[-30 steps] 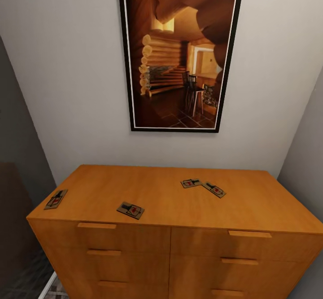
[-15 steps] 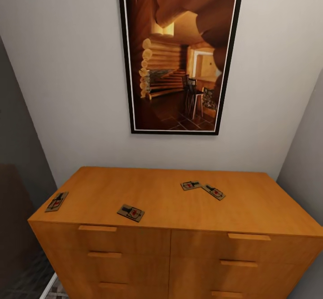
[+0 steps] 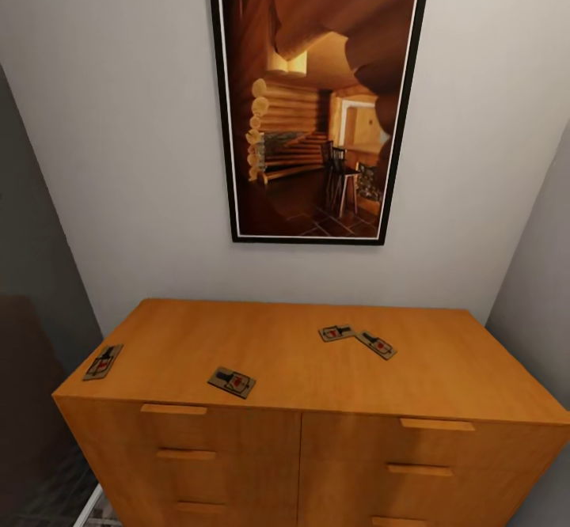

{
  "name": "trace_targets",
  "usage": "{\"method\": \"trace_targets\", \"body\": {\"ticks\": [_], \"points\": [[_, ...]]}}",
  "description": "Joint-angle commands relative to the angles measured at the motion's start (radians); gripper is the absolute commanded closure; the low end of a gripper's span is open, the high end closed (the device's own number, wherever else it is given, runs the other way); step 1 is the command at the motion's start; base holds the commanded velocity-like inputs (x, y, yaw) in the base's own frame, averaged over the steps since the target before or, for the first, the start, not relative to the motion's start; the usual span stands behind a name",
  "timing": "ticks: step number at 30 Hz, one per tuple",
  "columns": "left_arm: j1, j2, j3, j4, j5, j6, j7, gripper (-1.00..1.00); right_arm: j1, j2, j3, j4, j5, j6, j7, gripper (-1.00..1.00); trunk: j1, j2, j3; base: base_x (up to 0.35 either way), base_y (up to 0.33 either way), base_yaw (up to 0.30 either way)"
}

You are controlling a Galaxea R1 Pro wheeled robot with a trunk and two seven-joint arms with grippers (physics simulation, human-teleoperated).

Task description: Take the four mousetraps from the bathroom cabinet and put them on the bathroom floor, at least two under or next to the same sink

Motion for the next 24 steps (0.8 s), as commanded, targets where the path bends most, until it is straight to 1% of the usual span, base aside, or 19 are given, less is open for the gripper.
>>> {"method": "trace_targets", "body": {"ticks": [1,24], "points": [[0.000,0.000,0.001,-0.001,0.003,-0.002,0.000,-1.00,0.000,0.000,0.001,0.000,0.000,-0.002,-0.001,-1.00,-0.004,0.007,0.003,0.000,0.000,0.000],[0.000,0.000,0.001,-0.001,0.004,-0.002,0.000,-1.00,0.000,0.000,0.001,0.000,0.000,-0.002,-0.001,-1.00,-0.092,0.168,0.075,0.000,0.000,0.000]]}}
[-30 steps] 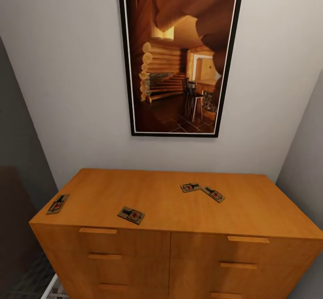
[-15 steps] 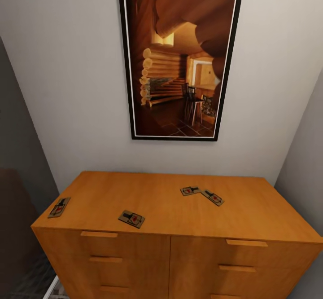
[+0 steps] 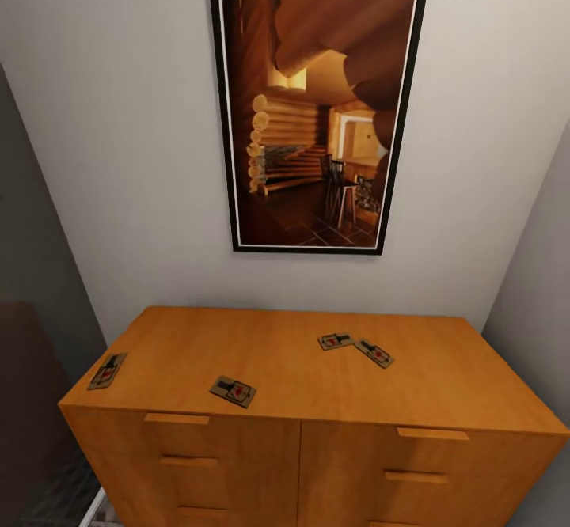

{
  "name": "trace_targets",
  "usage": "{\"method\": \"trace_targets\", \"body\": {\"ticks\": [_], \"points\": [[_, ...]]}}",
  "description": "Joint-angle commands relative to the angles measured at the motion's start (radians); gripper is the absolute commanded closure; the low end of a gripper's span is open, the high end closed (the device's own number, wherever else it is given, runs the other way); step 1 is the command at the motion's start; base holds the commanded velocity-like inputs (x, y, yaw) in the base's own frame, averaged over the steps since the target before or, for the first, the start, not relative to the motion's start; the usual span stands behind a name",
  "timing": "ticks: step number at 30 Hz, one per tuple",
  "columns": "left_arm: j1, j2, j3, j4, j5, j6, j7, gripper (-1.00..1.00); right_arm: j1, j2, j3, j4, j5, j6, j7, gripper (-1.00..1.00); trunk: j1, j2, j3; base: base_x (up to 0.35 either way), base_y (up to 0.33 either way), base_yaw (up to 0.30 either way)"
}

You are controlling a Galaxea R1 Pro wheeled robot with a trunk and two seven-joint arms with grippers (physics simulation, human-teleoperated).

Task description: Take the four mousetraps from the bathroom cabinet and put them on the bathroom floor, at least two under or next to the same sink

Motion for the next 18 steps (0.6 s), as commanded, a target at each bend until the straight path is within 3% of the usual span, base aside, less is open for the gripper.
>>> {"method": "trace_targets", "body": {"ticks": [1,15,18], "points": [[0.000,0.000,0.001,-0.001,0.003,-0.002,0.000,-1.00,0.000,0.000,0.001,0.000,0.000,-0.002,-0.001,-1.00,-0.004,0.007,0.003,0.000,0.000,0.000],[0.000,0.000,0.001,-0.001,0.003,-0.003,0.000,-1.00,0.000,0.000,0.001,0.000,0.000,-0.002,-0.001,-1.00,-0.058,0.105,0.046,0.000,0.000,0.000],[0.000,0.000,0.001,-0.001,0.003,-0.003,0.000,-1.00,0.000,0.000,0.001,0.000,0.000,-0.002,-0.001,-1.00,-0.058,0.105,0.046,0.000,0.000,0.000]]}}
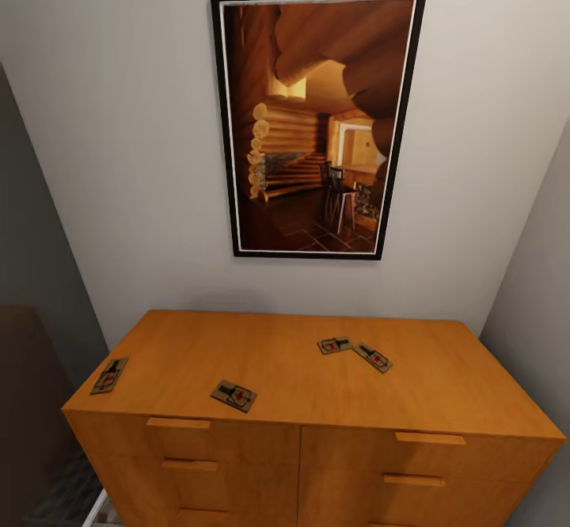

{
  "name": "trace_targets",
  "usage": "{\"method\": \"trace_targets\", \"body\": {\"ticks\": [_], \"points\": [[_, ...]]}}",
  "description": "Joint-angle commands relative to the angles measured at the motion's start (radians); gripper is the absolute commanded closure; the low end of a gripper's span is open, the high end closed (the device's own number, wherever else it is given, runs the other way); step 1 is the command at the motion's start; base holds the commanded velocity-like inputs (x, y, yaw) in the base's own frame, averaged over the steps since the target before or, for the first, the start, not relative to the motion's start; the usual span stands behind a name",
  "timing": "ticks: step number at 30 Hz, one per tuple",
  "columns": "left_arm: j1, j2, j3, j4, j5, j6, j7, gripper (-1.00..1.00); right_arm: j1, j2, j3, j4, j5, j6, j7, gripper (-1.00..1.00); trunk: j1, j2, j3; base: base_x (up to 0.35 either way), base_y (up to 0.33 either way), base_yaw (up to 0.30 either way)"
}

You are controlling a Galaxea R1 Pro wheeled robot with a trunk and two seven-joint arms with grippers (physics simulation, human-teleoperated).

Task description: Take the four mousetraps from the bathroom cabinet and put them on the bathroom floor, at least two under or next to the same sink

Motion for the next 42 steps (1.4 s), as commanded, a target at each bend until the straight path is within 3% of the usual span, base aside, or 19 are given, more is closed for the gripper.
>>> {"method": "trace_targets", "body": {"ticks": [1,32,38,40,42], "points": [[0.000,0.000,0.001,-0.001,0.003,-0.002,0.000,-1.00,0.000,0.000,0.001,0.000,0.000,-0.002,-0.001,-1.00,0.000,-0.001,-0.001,0.000,0.000,0.000],[0.000,0.000,0.001,-0.001,0.003,-0.002,0.000,-1.00,0.000,0.000,0.002,0.000,0.007,-0.003,0.000,-1.00,0.000,-0.001,-0.001,0.000,0.000,0.000],[-0.034,-0.030,-0.034,0.015,0.037,0.019,-0.011,-1.00,-0.035,-0.034,-0.032,-0.034,0.041,0.031,0.005,-1.00,0.000,-0.001,-0.001,0.000,0.000,0.000],[-0.046,-0.022,-0.045,0.005,0.048,0.009,-0.007,-1.00,-0.046,-0.045,-0.031,-0.043,0.052,0.031,0.002,-1.00,0.000,-0.001,-0.001,0.000,0.000,0.000],[-0.057,-0.018,-0.038,-0.002,0.045,0.004,-0.006,-1.00,-0.052,-0.033,-0.020,-0.031,0.064,0.020,0.001,-1.00,0.000,-0.001,-0.001,0.000,0.000,0.000]]}}
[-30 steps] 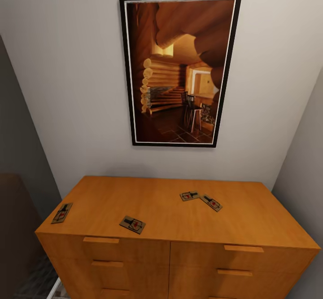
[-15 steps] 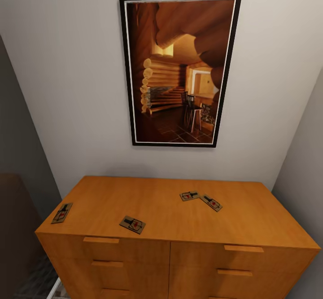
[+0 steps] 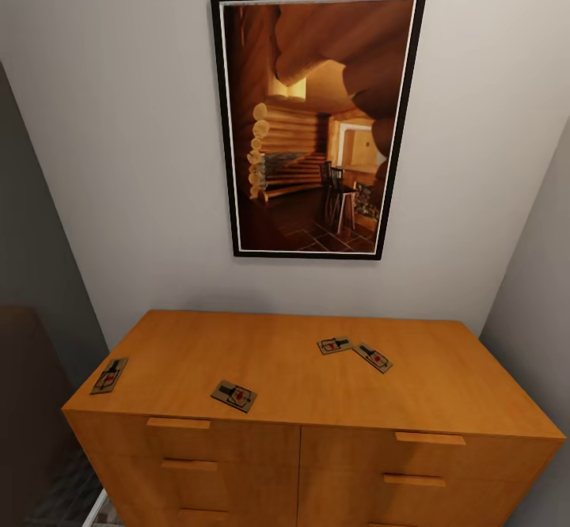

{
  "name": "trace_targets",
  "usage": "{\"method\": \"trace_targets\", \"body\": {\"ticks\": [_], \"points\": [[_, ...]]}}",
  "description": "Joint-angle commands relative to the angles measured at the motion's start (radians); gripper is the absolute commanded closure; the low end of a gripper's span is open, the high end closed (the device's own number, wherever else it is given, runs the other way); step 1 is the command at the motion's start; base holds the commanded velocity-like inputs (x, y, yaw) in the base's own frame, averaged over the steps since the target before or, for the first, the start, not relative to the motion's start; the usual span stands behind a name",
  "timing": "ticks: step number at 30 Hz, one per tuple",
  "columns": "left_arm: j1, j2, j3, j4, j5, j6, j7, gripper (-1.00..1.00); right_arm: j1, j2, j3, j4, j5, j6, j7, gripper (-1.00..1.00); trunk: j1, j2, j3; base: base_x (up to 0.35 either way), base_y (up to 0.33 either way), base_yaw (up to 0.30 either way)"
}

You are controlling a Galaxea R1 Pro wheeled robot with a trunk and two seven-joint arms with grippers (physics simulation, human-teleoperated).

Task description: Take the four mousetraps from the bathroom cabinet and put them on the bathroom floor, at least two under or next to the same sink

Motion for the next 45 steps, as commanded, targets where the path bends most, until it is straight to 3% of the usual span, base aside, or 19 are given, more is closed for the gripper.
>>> {"method": "trace_targets", "body": {"ticks": [1,8,45], "points": [[-0.006,0.001,0.003,-0.002,0.002,-0.005,0.000,-1.00,0.005,0.006,0.004,0.006,0.009,-0.006,-0.001,-1.00,0.000,-0.001,-0.001,0.000,0.000,0.000],[0.034,0.000,0.042,-0.009,-0.033,-0.012,0.001,-1.00,0.022,0.016,0.033,0.015,0.006,-0.030,-0.003,-1.00,0.000,-0.001,-0.001,0.000,0.000,0.000],[0.057,-0.006,0.051,-0.011,-0.039,-0.009,0.003,-1.00,0.027,0.017,0.037,0.016,0.022,-0.035,-0.003,-1.00,0.000,-0.001,-0.001,-0.030,0.000,0.000]]}}
